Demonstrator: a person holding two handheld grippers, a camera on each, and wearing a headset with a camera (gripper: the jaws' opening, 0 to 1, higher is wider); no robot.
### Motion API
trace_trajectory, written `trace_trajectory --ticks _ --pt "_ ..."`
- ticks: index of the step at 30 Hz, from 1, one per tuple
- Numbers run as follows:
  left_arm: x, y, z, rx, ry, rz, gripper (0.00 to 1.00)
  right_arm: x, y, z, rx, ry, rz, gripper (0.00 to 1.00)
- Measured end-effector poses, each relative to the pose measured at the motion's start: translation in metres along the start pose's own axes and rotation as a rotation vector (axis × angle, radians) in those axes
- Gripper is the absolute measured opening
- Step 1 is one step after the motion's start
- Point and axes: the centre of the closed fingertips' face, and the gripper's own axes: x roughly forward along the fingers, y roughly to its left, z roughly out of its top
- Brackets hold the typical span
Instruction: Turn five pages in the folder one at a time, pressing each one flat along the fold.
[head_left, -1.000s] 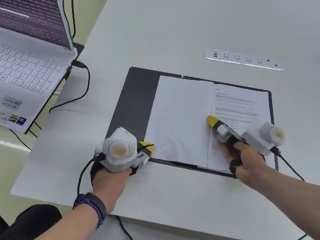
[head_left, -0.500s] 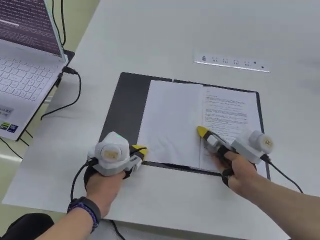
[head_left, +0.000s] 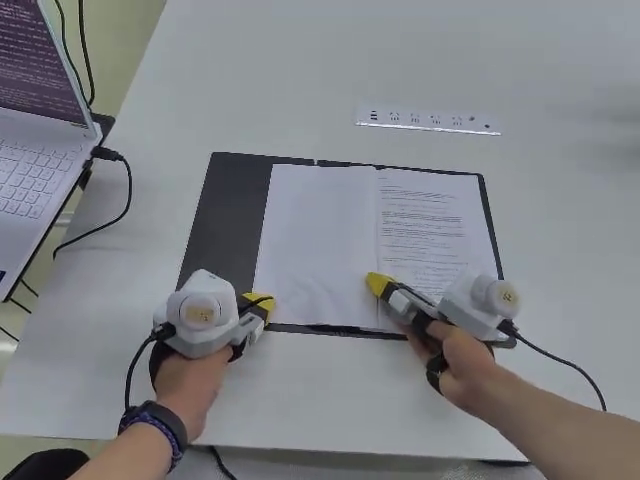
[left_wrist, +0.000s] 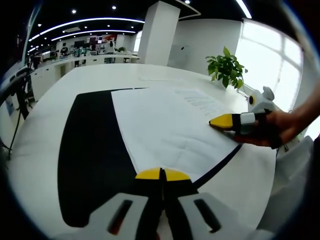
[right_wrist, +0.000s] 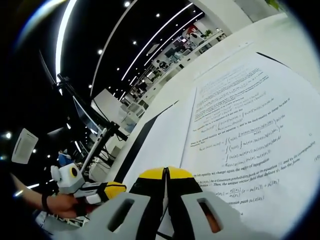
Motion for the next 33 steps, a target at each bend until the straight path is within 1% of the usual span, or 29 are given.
trace_trajectory --ticks 8,9,10,11,12,16,18,21,26,28,29,30,31,33 --pt "-0.001 -0.001 0.0 0.005 0.002 -0.013 0.0 -0.009 0.003 -0.012 0.002 0.013 0.005 0.0" --pt "-0.002 -0.001 0.0 0.001 0.003 -0.015 0.0 -0.011 0.005 -0.014 0.001 0.015 0.006 0.0" --pt "-0.002 -0.001 0.0 -0.01 0.003 -0.016 0.0 -0.013 0.007 -0.016 -0.002 0.016 0.008 0.0" --pt "-0.002 0.0 0.0 -0.034 0.003 -0.016 0.0 -0.015 0.008 -0.018 -0.007 0.017 0.008 0.0" --pt "-0.002 0.0 0.0 -0.039 0.004 -0.016 0.0 -0.015 0.008 -0.018 -0.009 0.016 0.008 0.0" --pt "-0.002 -0.001 0.001 -0.043 0.009 -0.015 0.0 -0.017 0.009 -0.019 0.013 0.004 -0.001 0.0" --pt "-0.003 -0.001 0.001 -0.058 0.007 -0.015 0.0 -0.018 0.009 -0.019 0.034 0.009 -0.01 0.0" --pt "-0.003 0.0 0.0 -0.069 0.007 -0.011 0.0 -0.018 0.011 -0.02 0.024 0.02 -0.018 0.0" --pt "-0.003 0.0 0.0 -0.076 0.014 -0.01 0.0 -0.024 0.013 -0.026 0.028 0.027 -0.023 0.0" --pt "-0.003 0.0 0.001 -0.105 0.033 -0.001 0.0 -0.027 0.014 -0.029 0.032 0.027 -0.028 0.0" --pt "-0.002 -0.001 0.002 -0.092 0.052 0.003 0.0 -0.028 0.013 -0.03 0.043 0.016 -0.035 0.0" --pt "-0.001 -0.002 0.002 -0.081 0.061 -0.001 0.0 -0.03 0.013 -0.03 0.055 0.006 -0.039 0.0" --pt "0.0 -0.007 0.002 -0.093 0.07 -0.014 0.0 -0.031 0.013 -0.031 0.067 -0.003 -0.043 0.0" --pt "0.0 -0.009 0.003 -0.095 0.074 -0.013 0.0 -0.031 0.012 -0.031 0.074 -0.006 -0.05 0.0"
